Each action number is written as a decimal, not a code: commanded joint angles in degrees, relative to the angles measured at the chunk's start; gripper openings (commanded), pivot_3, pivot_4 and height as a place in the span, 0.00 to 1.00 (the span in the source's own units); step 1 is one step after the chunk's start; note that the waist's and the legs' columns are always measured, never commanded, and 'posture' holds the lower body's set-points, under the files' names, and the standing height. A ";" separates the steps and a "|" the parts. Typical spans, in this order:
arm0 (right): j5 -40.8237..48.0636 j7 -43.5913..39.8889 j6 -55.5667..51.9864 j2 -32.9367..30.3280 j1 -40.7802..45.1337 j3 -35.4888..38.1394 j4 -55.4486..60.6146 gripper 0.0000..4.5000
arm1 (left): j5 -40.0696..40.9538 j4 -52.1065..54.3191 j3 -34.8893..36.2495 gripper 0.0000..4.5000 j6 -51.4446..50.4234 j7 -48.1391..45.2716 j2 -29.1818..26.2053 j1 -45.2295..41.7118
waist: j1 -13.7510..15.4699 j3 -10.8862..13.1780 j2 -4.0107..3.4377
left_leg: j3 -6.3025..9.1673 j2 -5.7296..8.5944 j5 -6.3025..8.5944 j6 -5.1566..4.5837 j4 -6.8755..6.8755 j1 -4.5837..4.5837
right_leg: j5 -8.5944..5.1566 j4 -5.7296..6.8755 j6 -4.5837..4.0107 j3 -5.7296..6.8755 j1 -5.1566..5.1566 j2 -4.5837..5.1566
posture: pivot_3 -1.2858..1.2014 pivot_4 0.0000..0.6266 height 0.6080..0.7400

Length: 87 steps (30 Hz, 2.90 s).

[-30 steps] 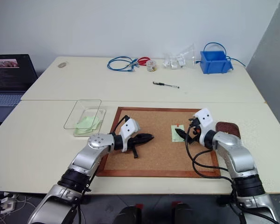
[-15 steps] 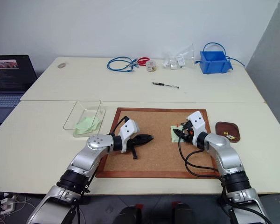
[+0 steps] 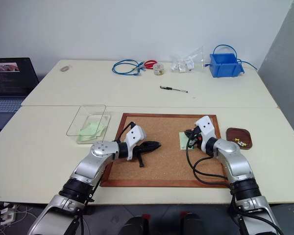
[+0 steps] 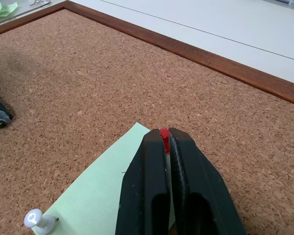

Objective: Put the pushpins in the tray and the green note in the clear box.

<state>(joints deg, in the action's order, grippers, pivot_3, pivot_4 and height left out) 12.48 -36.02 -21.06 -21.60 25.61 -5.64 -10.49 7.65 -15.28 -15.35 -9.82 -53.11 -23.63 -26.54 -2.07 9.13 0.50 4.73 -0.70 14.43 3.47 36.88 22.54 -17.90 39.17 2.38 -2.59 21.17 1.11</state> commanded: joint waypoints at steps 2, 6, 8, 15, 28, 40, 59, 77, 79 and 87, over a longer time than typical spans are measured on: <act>1.64 -0.98 0.64 -0.14 1.43 2.44 3.21 0.02 | -2.97 -2.95 -3.36 0.00 -2.35 -2.01 -1.03 3.13 | 0.00 0.00 0.00 | 0.00 0.00 0.00 0.00 0.00 0.00 | 0.00 0.00 0.00 0.00 0.00 0.00 | 0.52 0.24 1.00; 4.70 -2.74 -2.71 -1.42 0.47 3.85 8.44 0.02 | -3.19 -3.01 -3.76 0.00 -2.64 -2.30 -1.18 3.33 | 0.06 0.01 0.00 | 0.00 0.00 0.00 0.00 0.00 0.02 | 0.00 0.00 0.00 0.00 0.01 0.00 | 0.52 0.24 1.00; 5.95 -3.26 -4.47 -2.06 0.24 4.43 10.89 0.02 | -3.42 -3.05 -3.99 0.00 -2.88 -2.48 -1.31 3.44 | 0.05 0.01 -0.01 | 0.01 0.01 0.00 0.00 -0.01 0.03 | 0.00 0.00 0.00 0.00 0.02 0.00 | 0.52 0.24 1.00; 8.66 -3.12 -8.96 -3.00 0.41 5.86 15.44 0.02 | -4.57 -3.78 -4.61 0.00 -2.63 -2.37 -1.65 3.28 | 0.03 -0.05 -0.02 | 0.01 0.00 0.00 0.00 -0.01 -0.01 | 0.00 -0.02 0.00 0.00 -0.02 0.00 | 0.52 0.24 1.00; 5.70 17.71 -22.01 -4.46 -10.88 23.89 31.37 0.02 | -4.67 -3.41 -5.05 0.00 -2.82 -3.76 -1.63 3.12 | 0.38 -0.27 -0.02 | 0.08 0.01 0.02 -0.01 -0.10 0.05 | -0.02 -0.09 -0.04 0.05 -0.04 0.02 | 0.52 0.24 1.00; 5.27 26.89 -25.89 0.01 -12.28 28.01 29.12 0.02 | -5.36 -6.84 -5.99 0.00 -0.82 -5.35 -0.41 0.82 | 0.05 -0.53 -0.44 | -0.10 0.02 0.07 -0.12 -0.25 -0.72 | -0.08 -0.20 0.01 -0.12 -0.68 -0.02 | 0.52 0.24 1.00; 4.33 27.19 -19.01 0.70 -10.19 27.28 15.94 0.07 | -5.59 -5.92 -5.79 0.00 -1.31 -5.91 -0.49 1.29 | 0.17 -0.54 -0.46 | -0.09 0.02 0.10 -0.17 -0.28 -0.72 | -0.10 -0.22 -0.01 -0.10 -0.70 -0.01 | 0.52 0.24 1.00; 3.74 26.40 -17.25 -0.63 -11.06 26.11 16.49 0.92 | -5.51 -5.08 -6.05 0.00 -1.68 -6.58 -0.96 1.78 | 0.17 -0.54 -0.45 | -0.09 0.02 0.11 -0.18 -0.48 -0.75 | -0.15 -0.30 -0.02 -0.09 -0.69 0.00 | 0.52 0.24 1.00; 4.18 23.70 -16.66 -1.77 -12.05 24.42 19.33 0.99 | -5.50 -4.95 -6.05 0.00 -1.78 -6.64 -1.08 1.87 | 0.18 -0.54 -0.45 | -0.09 0.02 0.11 -0.18 -0.50 -0.76 | -0.16 -0.30 -0.03 -0.10 -0.69 0.00 | 0.52 0.24 1.00; 11.10 -1.00 -11.38 -10.90 -18.75 15.03 30.47 0.99 | -5.46 -4.66 -6.10 0.00 -2.01 -6.83 -1.33 1.90 | 0.18 -0.53 -0.44 | -0.08 0.02 0.11 -0.18 -0.70 -0.81 | -0.29 -0.36 0.07 -0.07 -0.68 0.01 | 0.52 0.24 1.00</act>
<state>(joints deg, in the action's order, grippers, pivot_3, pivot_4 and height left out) 20.59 -29.70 -34.80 -30.50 7.70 10.88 15.71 5.40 -16.74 -16.62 -9.20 -57.21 -24.31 -28.03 -1.90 8.60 0.06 4.65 -0.67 14.54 3.29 36.15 21.73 -18.20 38.75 2.48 -2.65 20.49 1.11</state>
